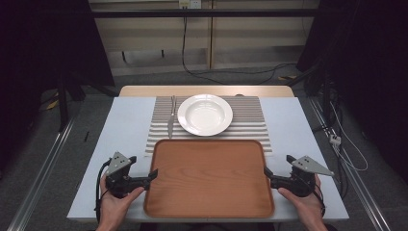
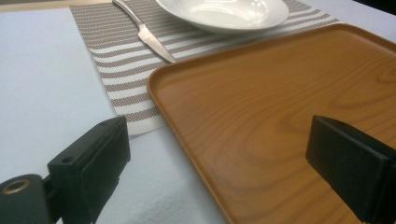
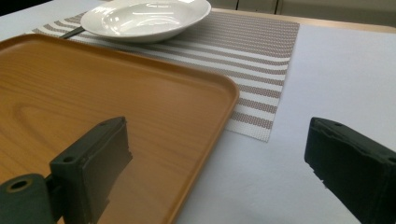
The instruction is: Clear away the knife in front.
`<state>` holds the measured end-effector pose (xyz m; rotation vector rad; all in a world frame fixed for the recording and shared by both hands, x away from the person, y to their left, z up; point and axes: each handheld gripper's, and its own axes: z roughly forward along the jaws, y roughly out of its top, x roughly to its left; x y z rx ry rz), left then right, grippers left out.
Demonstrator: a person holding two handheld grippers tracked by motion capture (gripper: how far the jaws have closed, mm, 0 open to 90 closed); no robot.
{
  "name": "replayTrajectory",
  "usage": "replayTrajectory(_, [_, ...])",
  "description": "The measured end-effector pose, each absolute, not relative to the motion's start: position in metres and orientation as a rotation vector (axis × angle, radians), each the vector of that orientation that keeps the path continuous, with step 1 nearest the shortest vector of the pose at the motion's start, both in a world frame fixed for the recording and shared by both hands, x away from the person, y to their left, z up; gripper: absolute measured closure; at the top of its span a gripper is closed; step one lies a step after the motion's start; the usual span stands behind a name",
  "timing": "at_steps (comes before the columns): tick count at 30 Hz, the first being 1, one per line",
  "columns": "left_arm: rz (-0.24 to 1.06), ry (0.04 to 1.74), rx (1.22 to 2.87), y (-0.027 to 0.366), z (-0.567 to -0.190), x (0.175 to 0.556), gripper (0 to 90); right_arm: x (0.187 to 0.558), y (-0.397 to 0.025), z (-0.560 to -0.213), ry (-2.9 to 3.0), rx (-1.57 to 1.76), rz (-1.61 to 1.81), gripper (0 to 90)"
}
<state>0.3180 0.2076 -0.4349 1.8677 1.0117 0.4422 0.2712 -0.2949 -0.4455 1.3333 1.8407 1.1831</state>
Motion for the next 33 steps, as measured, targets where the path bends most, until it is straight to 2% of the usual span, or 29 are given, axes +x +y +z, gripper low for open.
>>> replayTrajectory(13, [0.441,1.009,1.893,0.201,-0.431,0.324,7.4,0.272,-0.296,-0.446,1.85,1.347,1.188,5.9])
replayTrajectory(33, [0.389,1.003,1.904,0.193,-0.414,0.364,8.5,0.272,-0.295,-0.446,1.855,1.35,1.183,6.1])
